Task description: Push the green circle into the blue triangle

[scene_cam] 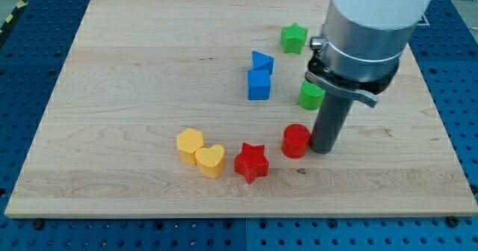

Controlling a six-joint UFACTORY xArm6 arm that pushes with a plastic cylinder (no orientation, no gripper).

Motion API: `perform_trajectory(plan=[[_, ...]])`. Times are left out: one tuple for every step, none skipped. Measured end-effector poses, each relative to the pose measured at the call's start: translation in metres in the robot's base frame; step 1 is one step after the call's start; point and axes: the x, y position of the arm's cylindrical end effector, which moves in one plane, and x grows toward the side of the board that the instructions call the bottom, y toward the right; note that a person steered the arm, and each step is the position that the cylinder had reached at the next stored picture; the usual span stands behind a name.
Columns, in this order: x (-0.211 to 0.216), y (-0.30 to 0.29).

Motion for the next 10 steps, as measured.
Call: perform_trajectory(plan=[[0.000,-0.023],[0.000,-0.050],[0.000,-0.079],[-0.001,-0.052],[-0.011,0.006],[-0.033,0.045],[-0.067,0.035],[-0.105,0.006],[-0.129,-0.007],[-0.101,0.005]])
